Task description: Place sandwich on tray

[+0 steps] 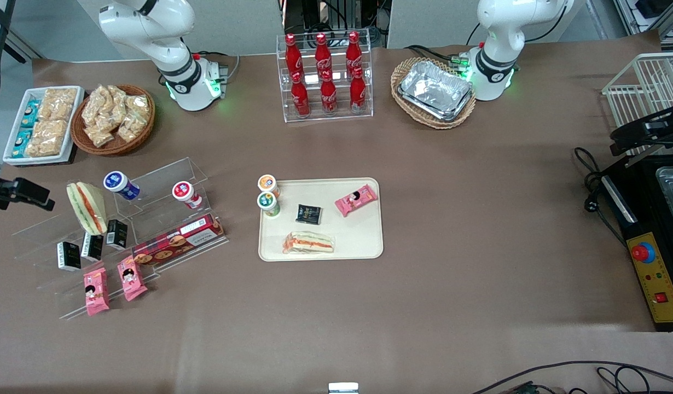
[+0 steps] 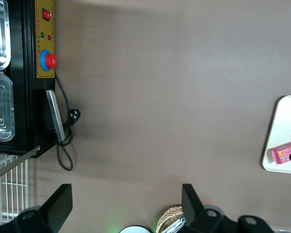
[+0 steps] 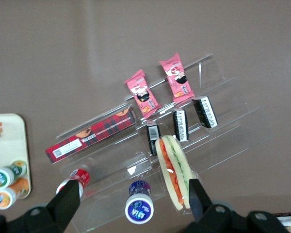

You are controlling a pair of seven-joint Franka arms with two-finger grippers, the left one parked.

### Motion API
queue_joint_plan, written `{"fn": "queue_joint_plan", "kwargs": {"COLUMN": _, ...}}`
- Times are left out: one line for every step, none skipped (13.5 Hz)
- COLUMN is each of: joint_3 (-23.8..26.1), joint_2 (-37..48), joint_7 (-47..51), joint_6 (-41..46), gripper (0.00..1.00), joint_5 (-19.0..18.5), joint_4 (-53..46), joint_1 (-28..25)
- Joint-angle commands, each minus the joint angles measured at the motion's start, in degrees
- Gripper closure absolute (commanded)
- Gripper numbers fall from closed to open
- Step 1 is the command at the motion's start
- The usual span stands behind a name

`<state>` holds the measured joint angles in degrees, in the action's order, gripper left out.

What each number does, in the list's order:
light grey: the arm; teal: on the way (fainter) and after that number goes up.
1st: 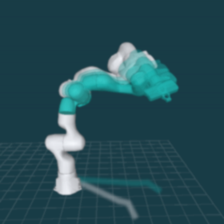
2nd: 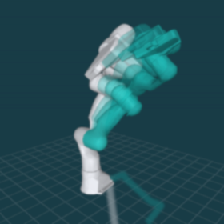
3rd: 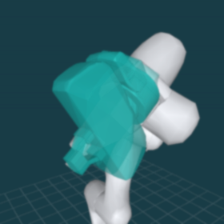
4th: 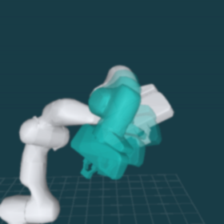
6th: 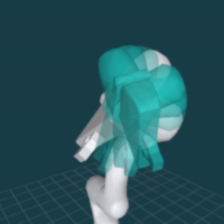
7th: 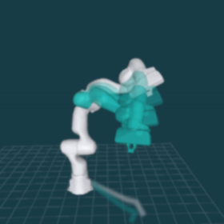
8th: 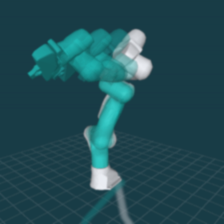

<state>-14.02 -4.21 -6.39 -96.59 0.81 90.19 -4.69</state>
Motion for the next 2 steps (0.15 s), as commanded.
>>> {"fn": "queue_joint_plan", "kwargs": {"joint_3": 5.7, "joint_2": 1.4, "joint_7": -1.9, "joint_6": 3.5, "gripper": 0.00, "joint_5": -1.3, "joint_4": 0.8, "joint_1": 3.7}}
{"fn": "queue_joint_plan", "kwargs": {"joint_3": 5.7, "joint_2": 1.6, "joint_7": -1.8, "joint_6": 4.0, "gripper": 0.00, "joint_5": -1.2, "joint_4": 0.8, "joint_1": 3.7}}
